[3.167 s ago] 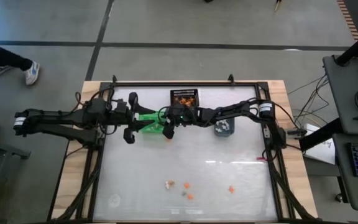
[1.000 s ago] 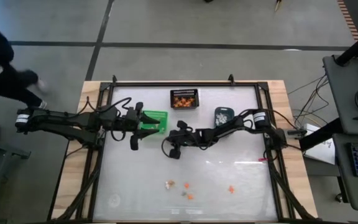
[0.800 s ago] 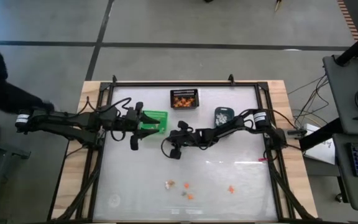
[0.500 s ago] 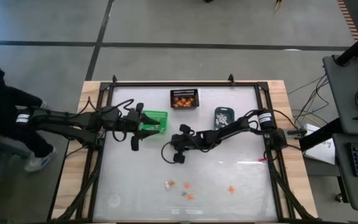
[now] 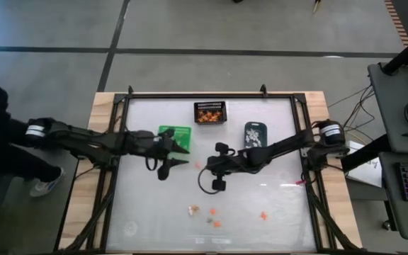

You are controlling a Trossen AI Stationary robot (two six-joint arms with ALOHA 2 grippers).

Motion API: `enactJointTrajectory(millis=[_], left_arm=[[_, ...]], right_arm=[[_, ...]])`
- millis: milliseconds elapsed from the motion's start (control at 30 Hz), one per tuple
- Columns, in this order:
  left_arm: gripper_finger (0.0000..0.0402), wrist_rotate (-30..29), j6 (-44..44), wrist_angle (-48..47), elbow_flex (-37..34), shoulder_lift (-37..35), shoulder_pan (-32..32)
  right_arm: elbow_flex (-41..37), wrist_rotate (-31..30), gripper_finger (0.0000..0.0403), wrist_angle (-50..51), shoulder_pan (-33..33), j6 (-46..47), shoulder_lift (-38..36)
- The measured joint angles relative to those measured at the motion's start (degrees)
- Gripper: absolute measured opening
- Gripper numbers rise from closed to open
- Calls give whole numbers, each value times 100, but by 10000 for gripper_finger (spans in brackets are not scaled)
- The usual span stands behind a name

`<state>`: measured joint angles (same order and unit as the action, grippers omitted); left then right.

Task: Sort Halloween decoration
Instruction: Put the orange spider toy into the black bin

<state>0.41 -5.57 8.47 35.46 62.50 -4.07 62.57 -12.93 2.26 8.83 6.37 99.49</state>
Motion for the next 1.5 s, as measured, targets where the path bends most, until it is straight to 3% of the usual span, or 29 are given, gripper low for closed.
enactJointTrajectory(millis=[333,467,700,900,1133,1500], left_arm=[[141,-1255,501,-523,-37,1051,-791],[98,-1638,558,-480,-100,1566,-1046],[6,-1800,491,6,-199,2304,-1175],[2,-2520,571,622,-223,2952,-1196],[0,-2633,485,1166,-224,3487,-1201],[0,-2855,463,1534,-238,3573,-1154]], right_arm=[[-1119,43,13,-990,46,-128,-492],[-1362,142,13,-1574,44,-360,-472],[-1417,138,13,-1921,42,-616,-425],[-1410,137,13,-2467,40,-957,-202],[-1410,134,13,-3164,-41,-1097,217],[-1391,253,13,-3903,-327,-732,627]])
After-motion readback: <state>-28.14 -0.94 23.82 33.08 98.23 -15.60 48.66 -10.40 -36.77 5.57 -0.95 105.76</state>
